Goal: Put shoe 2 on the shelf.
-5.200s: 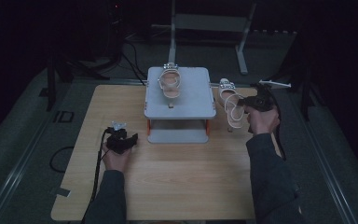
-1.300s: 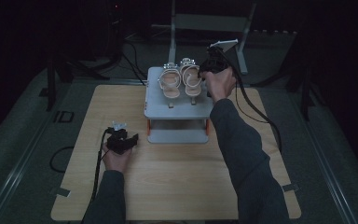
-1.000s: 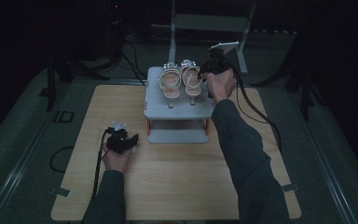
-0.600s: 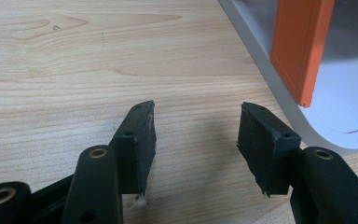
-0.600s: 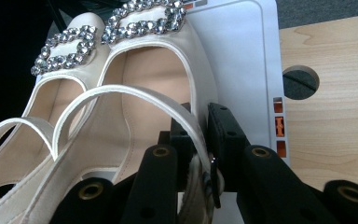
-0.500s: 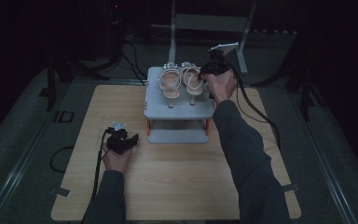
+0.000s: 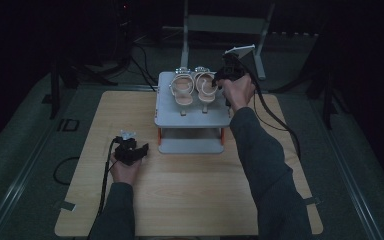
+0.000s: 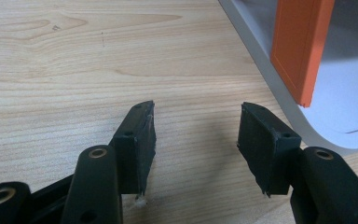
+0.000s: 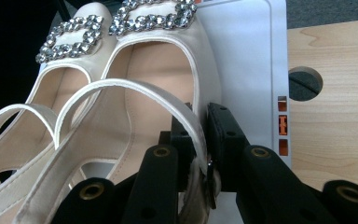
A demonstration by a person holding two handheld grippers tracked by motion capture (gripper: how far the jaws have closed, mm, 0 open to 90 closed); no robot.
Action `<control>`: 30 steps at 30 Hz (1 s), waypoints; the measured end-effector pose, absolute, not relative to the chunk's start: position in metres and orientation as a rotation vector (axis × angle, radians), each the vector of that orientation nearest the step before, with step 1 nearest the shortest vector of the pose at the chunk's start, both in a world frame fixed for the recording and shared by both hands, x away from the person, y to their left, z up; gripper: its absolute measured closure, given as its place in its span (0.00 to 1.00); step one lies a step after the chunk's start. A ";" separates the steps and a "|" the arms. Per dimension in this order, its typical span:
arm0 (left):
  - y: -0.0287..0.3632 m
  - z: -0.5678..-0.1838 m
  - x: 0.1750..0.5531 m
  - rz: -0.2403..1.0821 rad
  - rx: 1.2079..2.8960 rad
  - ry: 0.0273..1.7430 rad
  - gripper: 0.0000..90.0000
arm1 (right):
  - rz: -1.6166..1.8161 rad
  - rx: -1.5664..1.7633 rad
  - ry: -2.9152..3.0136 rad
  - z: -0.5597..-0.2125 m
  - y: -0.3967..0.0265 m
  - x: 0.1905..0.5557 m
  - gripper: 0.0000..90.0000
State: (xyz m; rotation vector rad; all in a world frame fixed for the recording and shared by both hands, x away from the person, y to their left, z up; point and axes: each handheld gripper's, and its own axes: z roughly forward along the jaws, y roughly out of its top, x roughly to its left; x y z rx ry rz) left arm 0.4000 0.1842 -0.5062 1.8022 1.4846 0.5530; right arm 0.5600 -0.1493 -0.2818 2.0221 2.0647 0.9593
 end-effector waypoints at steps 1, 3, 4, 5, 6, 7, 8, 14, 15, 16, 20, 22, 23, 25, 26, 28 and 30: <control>0.184 -0.506 0.400 0.553 1.802 1.485 0.52 | 0.959 2.021 2.066 -0.282 -0.149 0.560 0.91; 0.184 -0.506 0.400 0.553 1.803 1.484 0.52 | 0.957 2.021 2.067 -0.282 -0.149 0.560 0.91; 0.184 -0.506 0.400 0.555 1.806 1.484 0.52 | 0.952 2.016 2.075 -0.283 -0.150 0.561 0.90; 0.184 -0.506 0.400 0.555 1.806 1.484 0.52 | 0.950 2.016 2.079 -0.283 -0.150 0.561 0.90; 0.184 -0.506 0.400 0.555 1.806 1.484 0.52 | 0.952 2.013 2.081 -0.283 -0.150 0.561 0.90; 0.184 -0.506 0.400 0.554 1.804 1.484 0.52 | 0.952 2.008 2.086 -0.282 -0.150 0.561 0.91; 0.184 -0.506 0.400 0.554 1.806 1.484 0.52 | 0.951 2.008 2.091 -0.282 -0.150 0.561 0.91; 0.184 -0.506 0.400 0.554 1.806 1.484 0.52 | 0.945 1.995 2.118 -0.283 -0.151 0.562 0.89; 0.184 -0.506 0.400 0.555 1.806 1.484 0.52 | 0.944 1.993 2.122 -0.283 -0.151 0.562 0.89; 0.184 -0.506 0.400 0.555 1.806 1.484 0.52 | 0.945 1.993 2.123 -0.283 -0.151 0.562 0.88; 0.184 -0.506 0.400 0.554 1.806 1.484 0.51 | 0.953 1.988 2.134 -0.282 -0.151 0.562 0.84; 0.184 -0.506 0.400 0.554 1.806 1.484 0.51 | 0.959 1.984 2.134 -0.282 -0.151 0.562 0.82; 0.184 -0.506 0.400 0.553 1.805 1.484 0.51 | 0.962 1.973 2.142 -0.282 -0.151 0.562 0.79; 0.184 -0.506 0.400 0.552 1.802 1.484 0.51 | 0.964 1.964 2.146 -0.282 -0.151 0.562 0.77; 0.184 -0.506 0.400 0.551 1.802 1.484 0.51 | 0.971 1.953 2.147 -0.281 -0.152 0.562 0.73; 0.184 -0.506 0.400 0.552 1.802 1.484 0.51 | 0.969 1.958 2.147 -0.280 -0.152 0.562 0.71; 0.184 -0.506 0.400 0.554 1.804 1.484 0.51 | 0.964 1.950 2.146 -0.278 -0.154 0.561 0.67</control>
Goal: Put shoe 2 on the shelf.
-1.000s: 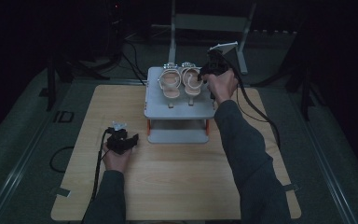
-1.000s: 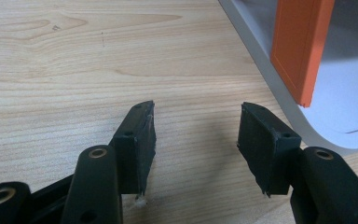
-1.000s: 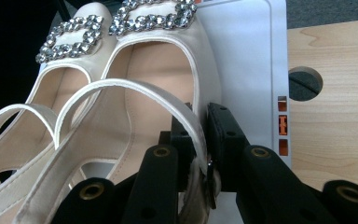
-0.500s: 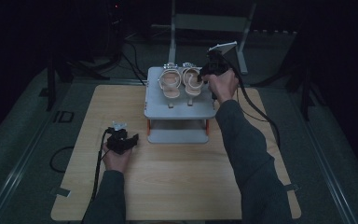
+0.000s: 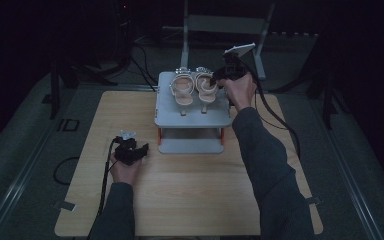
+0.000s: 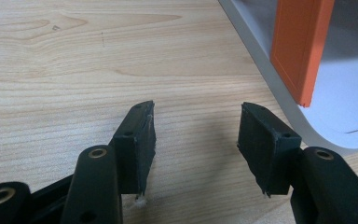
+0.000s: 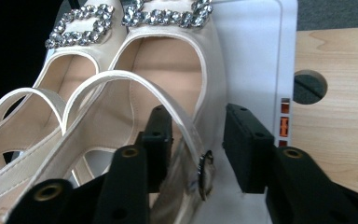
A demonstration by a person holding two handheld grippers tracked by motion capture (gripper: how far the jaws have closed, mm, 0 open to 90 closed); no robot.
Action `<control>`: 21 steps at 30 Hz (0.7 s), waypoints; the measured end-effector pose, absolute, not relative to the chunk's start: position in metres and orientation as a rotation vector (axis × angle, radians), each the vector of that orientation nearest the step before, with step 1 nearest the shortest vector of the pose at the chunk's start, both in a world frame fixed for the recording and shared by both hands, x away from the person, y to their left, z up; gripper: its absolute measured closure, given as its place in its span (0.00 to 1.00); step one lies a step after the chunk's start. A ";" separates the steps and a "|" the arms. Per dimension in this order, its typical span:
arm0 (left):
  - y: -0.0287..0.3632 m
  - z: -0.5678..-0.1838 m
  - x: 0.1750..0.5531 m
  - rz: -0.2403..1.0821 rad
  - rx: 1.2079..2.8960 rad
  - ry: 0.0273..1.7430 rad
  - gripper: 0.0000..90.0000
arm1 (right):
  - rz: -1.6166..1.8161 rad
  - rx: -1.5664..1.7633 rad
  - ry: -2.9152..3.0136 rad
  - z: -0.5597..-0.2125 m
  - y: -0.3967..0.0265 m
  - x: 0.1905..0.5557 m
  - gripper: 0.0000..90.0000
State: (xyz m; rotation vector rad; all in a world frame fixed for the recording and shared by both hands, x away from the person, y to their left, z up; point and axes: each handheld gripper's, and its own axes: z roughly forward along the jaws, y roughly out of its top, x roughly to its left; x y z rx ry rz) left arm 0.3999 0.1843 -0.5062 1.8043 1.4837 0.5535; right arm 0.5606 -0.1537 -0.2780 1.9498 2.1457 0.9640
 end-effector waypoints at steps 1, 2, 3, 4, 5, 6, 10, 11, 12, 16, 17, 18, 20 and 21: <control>0.184 -0.506 0.400 0.553 1.803 1.484 0.51 | 0.967 1.947 2.140 -0.277 -0.154 0.560 0.66; 0.184 -0.506 0.400 0.553 1.805 1.484 0.51 | 0.979 1.944 2.135 -0.275 -0.156 0.559 0.65; 0.184 -0.506 0.400 0.554 1.806 1.484 0.51 | 0.987 1.942 2.137 -0.274 -0.157 0.559 0.63; 0.184 -0.506 0.400 0.554 1.806 1.484 0.51 | 0.997 1.938 2.135 -0.273 -0.158 0.558 0.62; 0.184 -0.506 0.400 0.555 1.806 1.484 0.51 | 1.015 1.935 2.130 -0.271 -0.159 0.558 0.62; 0.184 -0.506 0.400 0.555 1.806 1.484 0.51 | 1.048 1.924 2.128 -0.268 -0.161 0.557 0.60; 0.184 -0.506 0.400 0.556 1.806 1.484 0.51 | 1.110 1.878 2.112 -0.259 -0.163 0.553 0.60; 0.184 -0.506 0.400 0.555 1.806 1.484 0.51 | 1.120 1.867 2.110 -0.257 -0.163 0.552 0.60; 0.184 -0.506 0.400 0.556 1.806 1.484 0.51 | 1.120 1.867 2.110 -0.257 -0.163 0.552 0.60; 0.184 -0.506 0.400 0.553 1.804 1.484 0.51 | 1.159 1.814 2.074 -0.246 -0.171 0.543 0.62; 0.184 -0.506 0.400 0.553 1.802 1.484 0.51 | 1.159 1.814 2.074 -0.246 -0.171 0.543 0.62; 0.184 -0.506 0.400 0.554 1.804 1.485 0.51 | 1.162 1.800 2.047 -0.244 -0.178 0.538 0.63; 0.184 -0.506 0.400 0.554 1.805 1.484 0.51 | 1.167 1.794 2.041 -0.244 -0.182 0.535 0.64; 0.184 -0.506 0.400 0.555 1.806 1.484 0.51 | 1.152 1.788 2.037 -0.245 -0.185 0.533 0.65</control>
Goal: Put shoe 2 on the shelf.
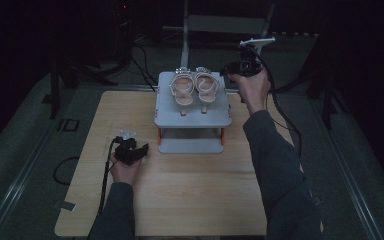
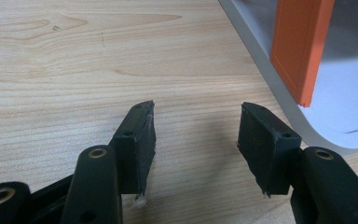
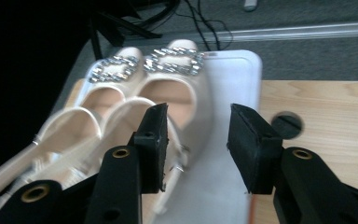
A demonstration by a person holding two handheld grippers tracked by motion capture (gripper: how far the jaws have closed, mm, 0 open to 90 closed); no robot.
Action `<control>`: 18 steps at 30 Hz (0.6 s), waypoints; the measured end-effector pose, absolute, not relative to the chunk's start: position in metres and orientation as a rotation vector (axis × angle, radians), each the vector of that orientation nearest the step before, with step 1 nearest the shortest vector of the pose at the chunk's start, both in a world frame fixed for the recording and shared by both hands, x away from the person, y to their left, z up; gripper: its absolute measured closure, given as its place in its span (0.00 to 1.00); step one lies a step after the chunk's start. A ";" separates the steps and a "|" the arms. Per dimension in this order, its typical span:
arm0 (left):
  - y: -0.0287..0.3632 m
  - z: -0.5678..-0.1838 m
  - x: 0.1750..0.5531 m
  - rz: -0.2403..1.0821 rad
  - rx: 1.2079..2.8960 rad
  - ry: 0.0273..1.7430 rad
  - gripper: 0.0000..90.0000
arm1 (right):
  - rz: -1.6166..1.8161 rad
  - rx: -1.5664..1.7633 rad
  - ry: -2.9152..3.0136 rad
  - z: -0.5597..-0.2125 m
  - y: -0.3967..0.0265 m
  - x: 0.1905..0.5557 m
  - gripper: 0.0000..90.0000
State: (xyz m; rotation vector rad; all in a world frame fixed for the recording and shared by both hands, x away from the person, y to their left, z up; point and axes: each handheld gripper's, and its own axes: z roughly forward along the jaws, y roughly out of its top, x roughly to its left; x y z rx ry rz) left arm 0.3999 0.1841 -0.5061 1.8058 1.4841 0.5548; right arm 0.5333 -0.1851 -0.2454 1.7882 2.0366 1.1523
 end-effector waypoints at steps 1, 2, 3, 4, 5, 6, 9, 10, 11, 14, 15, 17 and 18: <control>0.184 -0.506 0.400 0.557 1.802 1.485 0.51 | 1.131 1.784 2.029 -0.247 -0.188 0.531 0.66; 0.183 -0.506 0.400 0.559 1.802 1.484 0.51 | 1.102 1.769 2.029 -0.253 -0.195 0.528 0.67; 0.183 -0.506 0.400 0.559 1.802 1.484 0.51 | 1.102 1.769 2.029 -0.253 -0.195 0.528 0.67; 0.183 -0.506 0.400 0.560 1.802 1.483 0.51 | 1.057 1.745 2.033 -0.260 -0.201 0.524 0.67; 0.183 -0.506 0.400 0.559 1.802 1.483 0.51 | 1.057 1.745 2.033 -0.260 -0.201 0.524 0.67; 0.183 -0.506 0.400 0.559 1.802 1.483 0.51 | 1.035 1.725 2.033 -0.266 -0.206 0.520 0.68; 0.183 -0.507 0.400 0.562 1.801 1.483 0.51 | 1.025 1.709 2.030 -0.273 -0.211 0.514 0.68; 0.183 -0.507 0.400 0.563 1.801 1.483 0.51 | 1.020 1.702 2.027 -0.277 -0.213 0.512 0.68; 0.183 -0.506 0.400 0.563 1.804 1.482 0.51 | 1.003 1.683 2.023 -0.284 -0.218 0.508 0.68; 0.183 -0.507 0.400 0.562 1.804 1.481 0.51 | 0.995 1.668 2.027 -0.291 -0.222 0.503 0.68; 0.183 -0.507 0.400 0.562 1.803 1.481 0.51 | 0.991 1.659 2.033 -0.295 -0.223 0.501 0.68; 0.183 -0.507 0.400 0.563 1.803 1.481 0.51 | 0.987 1.655 2.042 -0.303 -0.226 0.497 0.68; 0.183 -0.507 0.400 0.563 1.804 1.481 0.51 | 0.984 1.656 2.048 -0.305 -0.228 0.496 0.68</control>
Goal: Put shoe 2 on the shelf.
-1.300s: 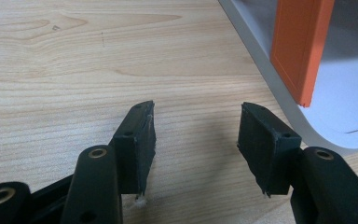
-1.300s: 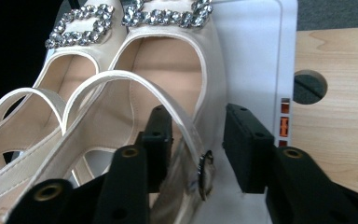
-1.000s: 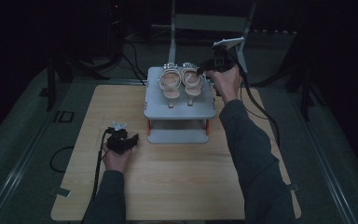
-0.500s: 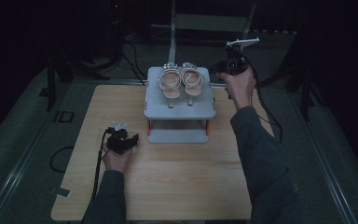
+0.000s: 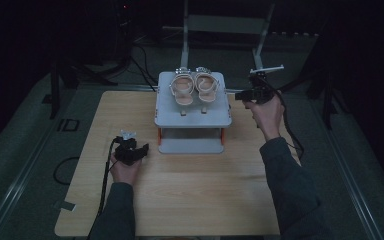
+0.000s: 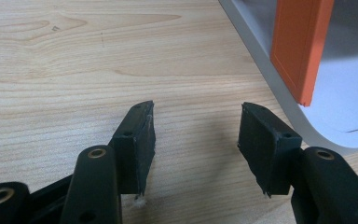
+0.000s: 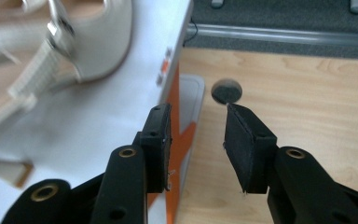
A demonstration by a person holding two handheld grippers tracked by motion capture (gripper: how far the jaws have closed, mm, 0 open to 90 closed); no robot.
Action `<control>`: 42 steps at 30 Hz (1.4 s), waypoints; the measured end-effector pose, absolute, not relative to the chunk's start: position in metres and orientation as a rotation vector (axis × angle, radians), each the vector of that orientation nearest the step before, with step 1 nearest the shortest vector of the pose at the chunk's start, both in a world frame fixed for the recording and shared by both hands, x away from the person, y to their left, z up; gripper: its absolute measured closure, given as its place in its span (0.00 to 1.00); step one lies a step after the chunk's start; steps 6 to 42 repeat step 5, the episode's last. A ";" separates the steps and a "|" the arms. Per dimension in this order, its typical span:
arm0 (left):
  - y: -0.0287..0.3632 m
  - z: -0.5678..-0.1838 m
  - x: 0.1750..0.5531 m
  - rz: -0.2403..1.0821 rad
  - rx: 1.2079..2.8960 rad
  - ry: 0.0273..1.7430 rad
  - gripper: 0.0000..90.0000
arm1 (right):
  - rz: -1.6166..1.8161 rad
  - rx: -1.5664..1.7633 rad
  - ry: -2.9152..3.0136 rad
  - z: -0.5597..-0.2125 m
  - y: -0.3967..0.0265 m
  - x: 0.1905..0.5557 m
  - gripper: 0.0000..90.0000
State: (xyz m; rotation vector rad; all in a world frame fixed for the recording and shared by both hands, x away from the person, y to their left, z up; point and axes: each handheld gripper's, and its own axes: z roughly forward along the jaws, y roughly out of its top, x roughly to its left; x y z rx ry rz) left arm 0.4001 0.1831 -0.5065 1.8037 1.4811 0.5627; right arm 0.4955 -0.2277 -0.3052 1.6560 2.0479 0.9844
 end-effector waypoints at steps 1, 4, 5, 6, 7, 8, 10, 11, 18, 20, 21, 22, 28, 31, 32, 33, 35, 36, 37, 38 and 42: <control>0.183 -0.506 0.400 0.562 1.804 1.481 0.51 | 0.979 1.661 2.053 -0.313 -0.231 0.493 0.67; 0.183 -0.506 0.400 0.561 1.806 1.480 0.51 | 0.973 1.665 2.060 -0.318 -0.233 0.492 0.67; 0.183 -0.506 0.400 0.561 1.806 1.480 0.51 | 0.963 1.663 2.068 -0.324 -0.236 0.491 0.66; 0.183 -0.506 0.400 0.561 1.806 1.480 0.51 | 0.963 1.663 2.068 -0.324 -0.236 0.491 0.66; 0.183 -0.506 0.400 0.561 1.806 1.480 0.51 | 0.963 1.663 2.068 -0.324 -0.236 0.491 0.66; 0.183 -0.506 0.400 0.561 1.806 1.480 0.51 | 0.963 1.663 2.068 -0.324 -0.236 0.491 0.66; 0.183 -0.506 0.400 0.561 1.806 1.480 0.51 | 0.963 1.663 2.068 -0.324 -0.236 0.491 0.66; 0.183 -0.506 0.400 0.561 1.806 1.480 0.51 | 0.963 1.663 2.068 -0.324 -0.236 0.491 0.66; 0.183 -0.506 0.400 0.561 1.806 1.480 0.51 | 0.963 1.663 2.068 -0.324 -0.236 0.491 0.66; 0.183 -0.506 0.400 0.561 1.806 1.480 0.51 | 0.963 1.663 2.068 -0.324 -0.236 0.491 0.66; 0.183 -0.506 0.400 0.561 1.806 1.480 0.51 | 0.963 1.663 2.068 -0.324 -0.236 0.491 0.66; 0.183 -0.506 0.400 0.561 1.806 1.480 0.51 | 0.963 1.663 2.068 -0.324 -0.236 0.491 0.66; 0.183 -0.506 0.400 0.561 1.806 1.480 0.51 | 0.963 1.663 2.068 -0.324 -0.236 0.491 0.66; 0.183 -0.506 0.400 0.561 1.806 1.480 0.51 | 0.963 1.663 2.068 -0.324 -0.236 0.491 0.66; 0.183 -0.506 0.400 0.561 1.806 1.480 0.51 | 0.963 1.663 2.068 -0.324 -0.236 0.491 0.66; 0.183 -0.506 0.400 0.561 1.806 1.480 0.51 | 0.963 1.663 2.068 -0.324 -0.236 0.491 0.66; 0.183 -0.506 0.400 0.561 1.806 1.480 0.51 | 0.963 1.663 2.068 -0.324 -0.236 0.491 0.66; 0.183 -0.506 0.400 0.561 1.806 1.480 0.51 | 0.963 1.663 2.068 -0.324 -0.236 0.491 0.66; 0.183 -0.506 0.400 0.561 1.806 1.480 0.51 | 0.963 1.663 2.068 -0.324 -0.236 0.491 0.66; 0.183 -0.506 0.400 0.561 1.806 1.480 0.51 | 0.963 1.663 2.068 -0.324 -0.236 0.491 0.66; 0.183 -0.506 0.400 0.561 1.806 1.480 0.51 | 0.963 1.663 2.068 -0.324 -0.236 0.491 0.66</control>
